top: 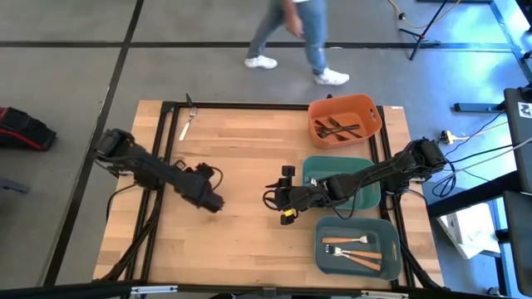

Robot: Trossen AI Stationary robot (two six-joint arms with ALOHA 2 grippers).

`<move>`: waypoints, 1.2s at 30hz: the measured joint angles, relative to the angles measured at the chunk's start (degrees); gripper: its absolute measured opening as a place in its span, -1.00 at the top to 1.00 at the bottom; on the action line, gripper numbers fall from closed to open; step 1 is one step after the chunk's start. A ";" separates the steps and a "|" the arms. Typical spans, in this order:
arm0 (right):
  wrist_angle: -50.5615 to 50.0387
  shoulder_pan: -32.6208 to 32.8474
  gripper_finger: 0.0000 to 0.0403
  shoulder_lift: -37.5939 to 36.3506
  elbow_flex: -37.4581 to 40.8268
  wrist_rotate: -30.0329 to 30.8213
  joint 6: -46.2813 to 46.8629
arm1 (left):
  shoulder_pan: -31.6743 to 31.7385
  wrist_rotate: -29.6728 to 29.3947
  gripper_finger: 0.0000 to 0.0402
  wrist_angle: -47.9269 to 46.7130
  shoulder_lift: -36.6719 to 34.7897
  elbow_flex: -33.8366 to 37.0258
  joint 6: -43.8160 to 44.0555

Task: Sort silverware by color (type)
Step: Put the orange fork into the dark blue bin

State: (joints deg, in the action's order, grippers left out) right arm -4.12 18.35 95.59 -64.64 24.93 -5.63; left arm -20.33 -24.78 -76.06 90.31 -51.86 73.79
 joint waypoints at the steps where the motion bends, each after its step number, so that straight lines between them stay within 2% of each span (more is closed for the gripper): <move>1: -0.02 0.00 0.20 0.00 0.00 0.02 0.15 | -0.59 -0.50 0.32 0.83 -1.57 1.43 1.78; 7: 0.04 0.00 0.20 0.00 0.00 0.02 0.85 | -1.93 -4.88 0.32 14.62 -12.72 10.94 6.75; 11: 0.11 0.00 0.20 0.00 0.00 0.08 0.84 | -1.65 -5.12 0.32 20.83 -16.43 16.61 7.22; 20: 0.18 0.00 0.20 0.00 0.00 0.08 0.84 | 0.37 -4.81 0.32 35.81 -16.88 25.58 8.34; 30: 0.17 0.00 0.20 0.00 0.00 0.07 0.83 | 0.93 -4.52 0.32 40.58 -16.95 27.94 3.62; 33: 0.17 0.00 0.20 0.00 0.00 -0.16 1.05 | 0.86 -4.54 0.39 41.18 -16.93 28.01 1.58; 36: 0.42 -0.02 0.20 0.00 0.00 -1.31 5.68 | 0.86 -4.46 0.54 41.69 -16.93 28.01 0.20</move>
State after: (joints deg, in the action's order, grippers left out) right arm -3.70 18.33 95.59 -64.64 23.61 0.05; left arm -19.46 -29.24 -34.37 73.38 -23.86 73.98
